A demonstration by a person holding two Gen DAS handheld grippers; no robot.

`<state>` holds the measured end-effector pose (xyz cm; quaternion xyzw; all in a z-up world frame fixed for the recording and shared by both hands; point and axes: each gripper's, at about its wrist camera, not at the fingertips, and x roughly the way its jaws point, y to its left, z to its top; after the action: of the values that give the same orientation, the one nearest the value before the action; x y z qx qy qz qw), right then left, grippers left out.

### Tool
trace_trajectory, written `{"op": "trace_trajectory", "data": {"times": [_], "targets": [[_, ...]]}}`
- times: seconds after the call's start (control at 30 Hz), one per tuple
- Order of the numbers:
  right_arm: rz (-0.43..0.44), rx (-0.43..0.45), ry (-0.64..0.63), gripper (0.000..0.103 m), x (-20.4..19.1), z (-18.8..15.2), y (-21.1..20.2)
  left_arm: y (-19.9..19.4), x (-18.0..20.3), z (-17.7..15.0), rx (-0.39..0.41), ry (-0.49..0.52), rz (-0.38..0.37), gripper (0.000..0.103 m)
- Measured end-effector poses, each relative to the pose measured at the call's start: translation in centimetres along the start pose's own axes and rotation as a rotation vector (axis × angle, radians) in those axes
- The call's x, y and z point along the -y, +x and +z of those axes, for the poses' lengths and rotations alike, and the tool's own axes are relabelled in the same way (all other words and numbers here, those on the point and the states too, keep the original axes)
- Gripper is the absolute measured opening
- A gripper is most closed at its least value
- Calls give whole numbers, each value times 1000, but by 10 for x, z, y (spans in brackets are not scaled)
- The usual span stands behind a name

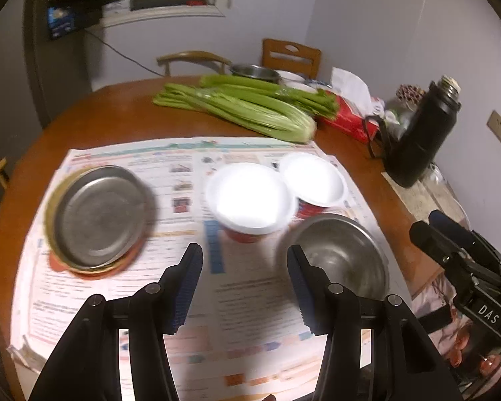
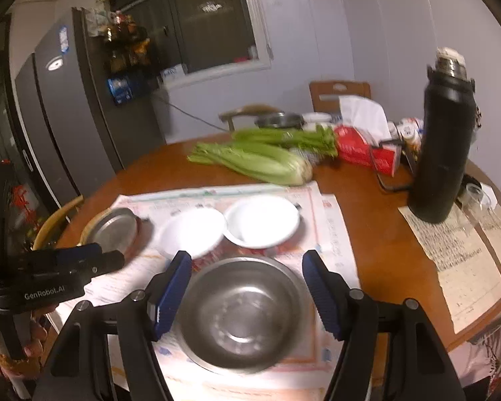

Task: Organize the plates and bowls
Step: 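Move the left gripper to the steel bowl rim, then grasp the steel bowl rim with the left gripper and lift it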

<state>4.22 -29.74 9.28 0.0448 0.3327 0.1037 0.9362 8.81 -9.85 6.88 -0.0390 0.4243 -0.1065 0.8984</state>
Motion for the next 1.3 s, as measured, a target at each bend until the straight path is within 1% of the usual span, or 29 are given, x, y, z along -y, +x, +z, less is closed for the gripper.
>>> {"op": "trace_trajectory", "data": {"times": [0.1,0.17,0.3,0.47,0.6,0.73,0.9,1.03,1.13,1.3], "targets": [[-40,-25,-2,68,14,-4,1,13,15,3,-13,7,-31,54],[-49,-35,-10,68,19,-8,2,22,22,2,-31,8,-37,54],[-13,-61,-2,68,27,-19,9,40,31,-5,-76,17,-33,54],[-11,-121,-19,68,26,-33,31,55,34,-13,-104,9,-46,54],[-18,-153,-20,68,30,-41,45,68,33,-20,-146,2,-20,54],[-39,-164,-11,68,37,-45,51,76,29,-21,-158,-29,-20,54],[-71,-174,-20,69,42,-49,60,88,30,-22,-174,-45,-18,54],[-52,-194,-29,68,40,-53,67,94,33,-22,-179,-51,-22,54],[-33,-226,-48,68,34,-58,74,100,38,-23,-192,-44,-21,54],[-1,-242,-77,68,23,-64,82,110,42,-23,-194,-43,-13,54]]}}
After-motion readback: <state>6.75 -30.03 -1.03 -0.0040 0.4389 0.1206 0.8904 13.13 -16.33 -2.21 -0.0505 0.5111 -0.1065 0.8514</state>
